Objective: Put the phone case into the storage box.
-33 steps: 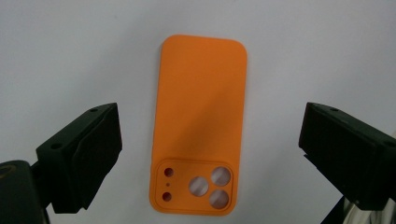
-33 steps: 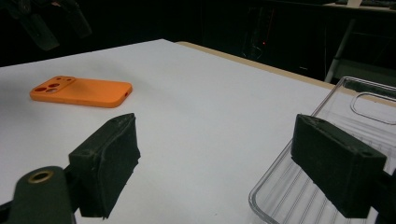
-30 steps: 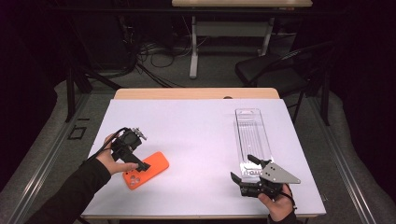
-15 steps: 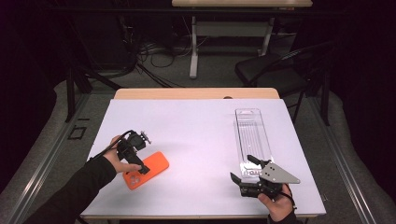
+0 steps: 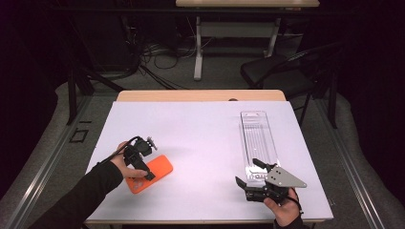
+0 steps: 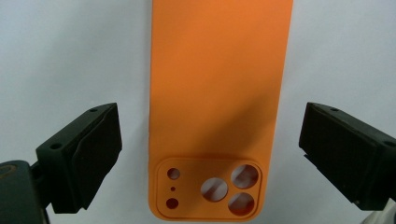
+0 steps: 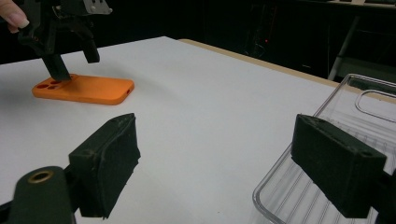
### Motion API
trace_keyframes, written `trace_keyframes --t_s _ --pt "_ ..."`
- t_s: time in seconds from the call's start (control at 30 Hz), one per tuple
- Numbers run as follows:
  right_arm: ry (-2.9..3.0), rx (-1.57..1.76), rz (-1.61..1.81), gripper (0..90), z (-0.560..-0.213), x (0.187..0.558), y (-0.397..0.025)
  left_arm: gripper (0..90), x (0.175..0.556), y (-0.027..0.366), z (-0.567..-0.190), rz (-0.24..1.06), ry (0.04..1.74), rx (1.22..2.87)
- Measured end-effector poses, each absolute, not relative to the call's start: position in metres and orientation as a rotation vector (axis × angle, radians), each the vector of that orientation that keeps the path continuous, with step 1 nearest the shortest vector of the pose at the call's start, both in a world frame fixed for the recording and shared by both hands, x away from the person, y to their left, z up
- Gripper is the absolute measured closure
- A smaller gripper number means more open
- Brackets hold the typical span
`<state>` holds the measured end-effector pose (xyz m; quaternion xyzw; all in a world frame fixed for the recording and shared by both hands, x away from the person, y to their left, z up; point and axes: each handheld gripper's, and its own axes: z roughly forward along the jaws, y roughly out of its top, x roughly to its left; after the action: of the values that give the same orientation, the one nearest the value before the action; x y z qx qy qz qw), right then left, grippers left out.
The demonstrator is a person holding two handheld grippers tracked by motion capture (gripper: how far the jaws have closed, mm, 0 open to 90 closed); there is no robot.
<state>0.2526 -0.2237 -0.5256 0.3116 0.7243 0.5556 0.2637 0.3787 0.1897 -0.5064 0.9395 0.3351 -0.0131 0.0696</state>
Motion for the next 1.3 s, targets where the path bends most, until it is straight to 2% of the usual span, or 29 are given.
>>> trace_keyframes --t_s 1.3 --pt "1.978 0.842 1.498 14.1 -0.527 0.253 -0.223 5.1 0.378 0.177 -0.531 -0.033 0.982 2.936"
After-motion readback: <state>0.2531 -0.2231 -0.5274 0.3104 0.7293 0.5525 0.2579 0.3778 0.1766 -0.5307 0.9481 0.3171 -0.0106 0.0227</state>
